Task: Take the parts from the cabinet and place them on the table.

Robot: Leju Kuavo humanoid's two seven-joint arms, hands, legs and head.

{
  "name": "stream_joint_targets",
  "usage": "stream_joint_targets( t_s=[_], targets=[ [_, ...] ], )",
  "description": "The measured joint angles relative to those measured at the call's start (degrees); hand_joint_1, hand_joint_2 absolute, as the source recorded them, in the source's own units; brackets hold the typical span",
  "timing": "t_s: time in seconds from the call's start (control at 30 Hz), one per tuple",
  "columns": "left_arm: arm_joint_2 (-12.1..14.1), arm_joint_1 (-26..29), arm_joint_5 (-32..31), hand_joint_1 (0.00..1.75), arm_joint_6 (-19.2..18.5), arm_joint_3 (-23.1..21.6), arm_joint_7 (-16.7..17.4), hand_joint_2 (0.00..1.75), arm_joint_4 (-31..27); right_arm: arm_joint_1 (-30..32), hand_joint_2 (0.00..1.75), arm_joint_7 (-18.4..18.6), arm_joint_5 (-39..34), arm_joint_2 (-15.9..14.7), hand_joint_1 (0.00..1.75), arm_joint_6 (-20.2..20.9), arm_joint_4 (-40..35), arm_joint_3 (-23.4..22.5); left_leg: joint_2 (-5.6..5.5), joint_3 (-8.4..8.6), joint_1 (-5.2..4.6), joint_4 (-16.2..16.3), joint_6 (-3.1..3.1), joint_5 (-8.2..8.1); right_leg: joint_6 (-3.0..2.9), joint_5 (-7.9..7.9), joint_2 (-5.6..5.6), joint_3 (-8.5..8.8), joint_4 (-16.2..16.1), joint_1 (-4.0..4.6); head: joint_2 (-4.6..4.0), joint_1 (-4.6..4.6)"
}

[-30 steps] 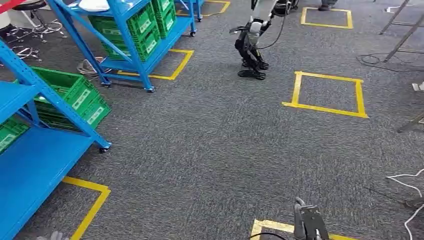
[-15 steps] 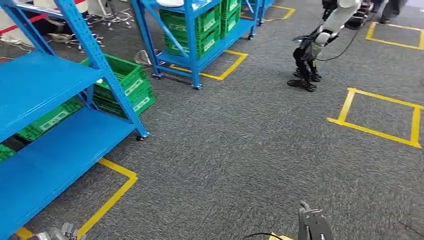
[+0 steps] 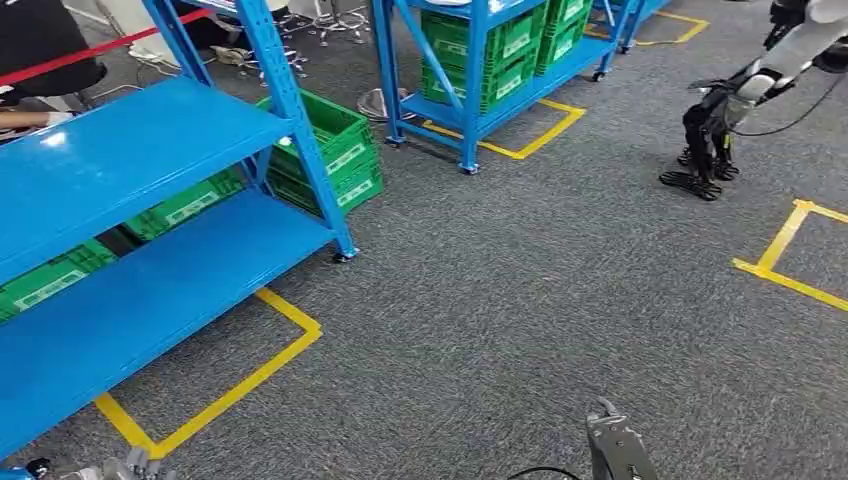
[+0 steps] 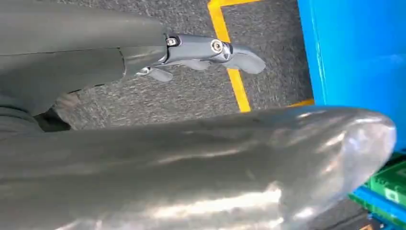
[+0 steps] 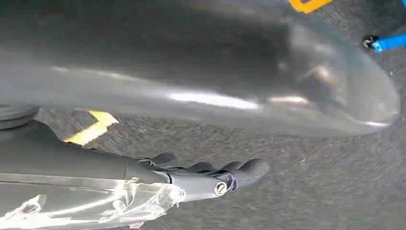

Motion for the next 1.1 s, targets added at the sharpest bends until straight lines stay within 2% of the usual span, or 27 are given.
stream_joint_targets(
  t_s=[0.03,0.13,0.17,0.2,0.23,0.27,0.3,0.33,0.37,0.4,0.43,0.47,0.5,0.53,0.63,0.67,0.7,0.73,0.77,0.83,0.87,0.9,0.97,1.0,1.03,1.07,1.1],
  targets=[
    [0.0,-0.3,0.0,0.00,-0.1,-0.2,0.0,0.00,-0.1,0.1,0.00,0.0,0.2,0.0,0.00,-0.1,-0.1,0.0,-0.01,0.33,-0.28,-1.4,0.54,-0.50,0.41,-0.41,-0.55,-0.12,0.4,0.35,0.00,-0.18],
    [0.0,0.2,0.0,0.00,-0.2,-0.4,0.0,0.00,-0.2,0.0,0.00,-0.2,0.7,0.0,0.00,-0.1,-0.4,0.1,-2.20,-0.23,-0.37,-1.2,1.60,-0.39,0.98,-0.46,-2.65,0.71,-0.1,0.35,0.02,0.22],
    [0.0,0.3,-0.1,0.00,-0.2,-0.4,0.0,0.00,-0.2,0.1,0.00,-0.2,1.1,0.0,0.00,-0.1,-0.5,0.2,-2.95,-0.03,0.01,-1.4,2.05,-0.12,1.33,-0.87,-2.64,0.58,0.0,0.23,0.02,0.15],
    [0.0,0.4,-0.4,0.00,-0.1,-0.5,0.0,0.00,-0.4,0.1,0.00,-0.4,1.5,0.0,0.00,-0.2,-0.8,0.4,-3.52,-0.07,0.17,-1.4,2.34,0.02,1.80,-2.23,0.88,0.07,1.7,-0.01,0.00,0.63],
    [-0.1,0.3,-0.6,0.00,0.0,-0.6,0.0,0.00,-0.5,0.2,0.00,-0.5,1.7,0.0,0.00,-0.3,-0.9,0.4,-4.20,-0.13,0.19,-1.4,2.66,0.09,1.92,-4.56,3.38,-1.51,5.5,-0.16,0.00,0.72],
    [-0.1,0.3,-0.9,0.00,0.2,-0.8,0.0,0.00,-0.6,0.3,0.00,-0.5,1.9,0.0,0.00,-0.4,-0.9,0.4,-4.98,-0.21,0.19,-1.4,2.84,0.16,2.03,-6.85,4.52,-3.78,10.5,-0.18,0.02,0.87],
    [-0.1,0.3,-1.1,0.00,0.4,-0.9,0.0,0.00,-0.6,0.3,0.00,-0.5,2.1,0.0,0.00,-0.4,-0.9,0.4,-5.77,-0.26,0.17,-1.4,2.91,0.18,2.09,-8.62,5.00,-6.07,15.2,-0.18,0.00,0.90],
    [-0.1,0.3,-1.1,0.00,0.4,-0.9,0.0,0.00,-0.6,0.4,0.00,-0.5,2.2,0.0,0.00,-0.4,-0.9,0.4,-6.59,-0.26,0.14,-1.4,2.94,0.20,2.09,-9.49,5.16,-7.87,18.5,-0.16,0.00,0.83],
    [0.0,0.4,-1.1,0.00,0.4,-0.9,0.0,0.00,-0.6,0.4,0.00,-0.5,2.3,0.0,0.00,-0.5,-0.9,0.4,-7.42,-0.22,0.14,-1.4,2.94,0.21,2.04,-8.84,5.19,-8.34,18.9,-0.16,0.00,0.90],
    [0.0,0.4,-1.1,0.00,0.4,-0.9,0.0,0.00,-0.6,0.4,0.00,-0.5,2.3,0.0,0.00,-0.5,-0.9,0.4,-8.40,-0.13,0.15,-1.4,2.88,0.24,1.92,-6.65,5.22,-7.41,16.5,-0.20,0.00,0.85],
    [-0.1,0.4,-1.1,0.00,0.4,-0.9,0.0,0.00,-0.6,0.4,0.00,-0.5,2.2,0.0,0.00,-0.5,-0.9,0.4,-9.38,-0.01,0.19,-1.4,2.79,0.29,1.82,-3.80,5.48,-5.32,11.8,-0.28,0.00,0.87],
    [-0.1,0.4,-1.2,0.00,0.4,-0.9,0.0,0.00,-0.6,0.4,0.00,-0.5,2.3,0.0,0.00,-0.5,-0.9,0.4,-10.27,0.09,0.25,-1.4,2.68,0.32,1.74,-1.16,6.68,-2.87,6.5,-0.50,0.02,0.90],
    [-0.1,0.4,-1.5,0.00,0.5,-0.9,0.0,0.00,-0.6,0.4,0.00,-0.5,2.3,0.0,0.00,-0.5,-0.9,0.4,-10.95,0.05,0.29,-1.3,2.38,0.32,1.75,0.25,9.65,-0.87,2.2,-0.87,0.00,0.90],
    [0.0,0.3,-1.8,0.00,0.5,-0.9,0.0,0.00,-0.6,0.4,0.00,-0.5,2.4,0.0,0.00,-0.5,-0.9,0.4,-11.75,-0.39,-0.07,-0.8,1.95,0.22,1.65,-0.43,11.17,-0.40,0.3,-1.32,0.00,0.87],
    [0.0,0.8,-3.2,0.00,1.1,-0.9,0.4,0.00,-0.9,0.5,0.00,-0.5,3.1,0.0,0.00,-0.7,-1.3,0.7,-13.43,-1.12,0.57,-1.4,0.68,0.98,0.59,-0.19,9.54,-0.45,0.9,-0.55,0.00,0.81],
    [0.0,1.0,-3.8,0.00,1.5,-0.9,0.5,0.00,-1.0,0.5,0.00,-0.5,3.4,0.1,0.00,-0.7,-1.4,0.9,-14.14,-1.19,0.58,-1.3,0.29,1.07,0.03,0.23,8.55,-0.45,0.3,-1.01,0.00,0.83],
    [-0.1,1.2,-4.4,0.00,1.6,-1.0,0.7,0.00,-1.1,0.5,0.00,-0.5,3.7,0.2,0.00,-0.7,-1.6,1.1,-11.16,-1.62,0.27,-0.4,0.16,0.04,-0.22,0.39,7.73,-0.26,0.1,-0.94,0.00,0.66],
    [-0.1,1.1,-4.9,0.00,1.6,-1.0,0.7,0.00,-1.2,0.6,0.00,-0.6,4.1,0.2,0.00,-0.7,-1.7,1.1,-8.50,-2.95,0.12,2.3,-0.07,-2.12,-0.57,0.47,6.98,-0.22,0.0,-0.90,0.02,-0.05],
    [0.0,0.9,-5.6,0.00,1.9,-1.0,1.0,0.00,-1.4,0.6,0.00,-0.6,4.5,0.2,0.00,-0.9,-1.8,1.1,-6.96,-5.19,0.14,6.8,-0.32,-4.70,-0.65,0.47,5.99,-0.36,0.0,-0.75,0.00,-0.13],
    [0.0,1.0,-7.0,0.00,2.3,-1.0,1.2,0.00,-1.5,0.7,0.00,-0.6,5.1,0.2,0.00,-1.0,-1.8,1.1,-5.97,-8.93,0.20,14.9,-0.52,-8.00,-0.76,0.40,4.04,-0.46,0.0,-0.58,0.00,-0.15],
    [0.0,1.0,-7.7,0.00,2.6,-1.0,1.5,0.00,-1.5,0.7,0.00,-0.6,5.5,0.2,0.00,-1.1,-1.8,1.1,-5.90,-9.50,0.20,16.2,-0.57,-7.85,-0.79,0.36,3.11,-0.46,0.0,-0.57,0.00,-0.20],
    [0.0,1.1,-8.1,0.00,2.6,-1.0,1.6,0.00,-1.5,0.7,0.00,-0.6,5.8,0.2,0.00,-1.4,-1.8,1.1,-5.84,-8.62,0.20,14.8,-0.57,-6.34,-0.77,0.29,2.26,-0.39,0.0,-0.57,0.00,-0.20],
    [0.0,1.1,-8.6,0.00,2.6,-1.0,1.9,0.00,-1.7,0.7,0.00,-0.6,6.5,0.2,0.00,-1.7,-1.9,1.4,-4.76,-3.61,0.18,5.8,-0.38,-1.42,-0.52,0.07,0.81,-0.04,0.0,-0.59,0.00,-0.22],
    [0.0,1.1,-8.7,0.00,2.6,-1.0,2.0,0.00,-1.9,0.7,0.00,-0.6,6.6,0.2,0.00,-1.7,-1.9,1.5,-2.57,-0.85,0.11,1.1,-0.21,0.24,-0.29,-0.07,0.26,0.24,0.0,-0.54,0.00,-0.20],
    [0.0,1.0,-8.9,0.00,2.6,-1.0,2.0,0.00,-1.9,0.8,0.00,-0.6,6.6,0.2,0.00,-1.8,-2.1,1.5,0.17,0.34,-0.33,-1.6,-0.18,-0.17,0.14,-0.42,-0.24,0.26,0.3,0.08,0.00,-0.31],
    [0.0,0.9,-8.9,0.00,2.7,-1.1,2.1,0.00,-2.0,0.8,0.00,-0.6,6.7,0.2,0.00,-1.9,-2.2,1.5,-1.04,0.20,-0.23,-1.5,0.78,0.03,0.36,-0.53,-0.68,-0.01,0.2,0.18,0.02,-0.16],
    [0.0,1.0,-8.9,0.00,2.6,-1.1,2.1,0.00,-2.1,0.8,0.00,-0.6,6.8,0.2,0.00,-1.9,-2.3,1.5,-1.50,0.03,-0.30,-1.5,1.03,-0.08,0.51,-0.56,-1.33,0.51,0.0,0.26,0.00,0.04]
  ],
)
